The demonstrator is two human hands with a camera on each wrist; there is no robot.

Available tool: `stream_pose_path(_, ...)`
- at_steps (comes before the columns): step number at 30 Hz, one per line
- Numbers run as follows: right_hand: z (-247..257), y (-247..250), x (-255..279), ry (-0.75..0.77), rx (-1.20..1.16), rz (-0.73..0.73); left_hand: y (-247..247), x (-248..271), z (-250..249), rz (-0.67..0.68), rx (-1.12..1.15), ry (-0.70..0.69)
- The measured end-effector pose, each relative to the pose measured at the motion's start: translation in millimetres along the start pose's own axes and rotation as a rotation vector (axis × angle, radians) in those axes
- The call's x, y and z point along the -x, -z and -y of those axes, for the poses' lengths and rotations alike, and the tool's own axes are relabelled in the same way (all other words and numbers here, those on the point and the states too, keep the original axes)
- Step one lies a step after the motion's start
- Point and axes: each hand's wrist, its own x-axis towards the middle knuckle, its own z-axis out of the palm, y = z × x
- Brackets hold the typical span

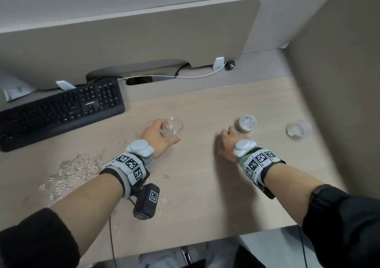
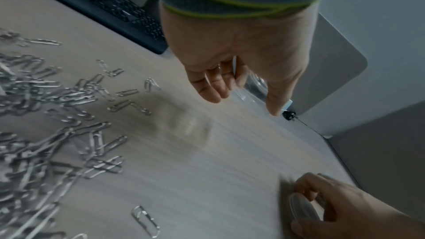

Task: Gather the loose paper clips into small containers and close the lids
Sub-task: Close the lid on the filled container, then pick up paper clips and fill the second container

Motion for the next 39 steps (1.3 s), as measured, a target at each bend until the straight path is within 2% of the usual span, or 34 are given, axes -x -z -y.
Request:
stream_pose_path(5,25,16,9,0.006,0.028,-0.033,19,10,27,-0.023,-0.015,0.046)
stream_pose_path(8,69,13,16,0.05,-0.05,0.002,44,20,48,0.0,-0.029,0.049)
stream_pose_path(14,159,-25,30,0.044,-0.161,0.118,96,47,96,0.085,-0.095,0.03)
stream_pose_path(19,215,-57,50,0.039,-0.18,0.118,120,74,127,0.19,-0.108,0.002)
stream_pose_path(23,228,-58,65,0.029,-0.145,0.139,124,90,135,0.205,-0.084,-0.011)
stream_pose_path(25,222,-56,73,-0.042,-0.132,0.122,127,95,140,0.213,-0.086,-0.019)
stream_pose_path(27,213,-58,75,-0.116,-0.234,0.15,130,98,144,0.208,-0.068,0.004)
stream_pose_path(31,220,-67,78,-0.19,-0.58,0.299,137,102,154,0.181,-0.084,-0.009)
stream_pose_path(36,266,-66,72,-0.088,-0.635,0.258,144,105,170,0.129,-0.029,0.02)
stream_pose_path(39,272,-55,70,-0.099,-0.626,0.198,147,107,171,0.117,-0.024,0.011)
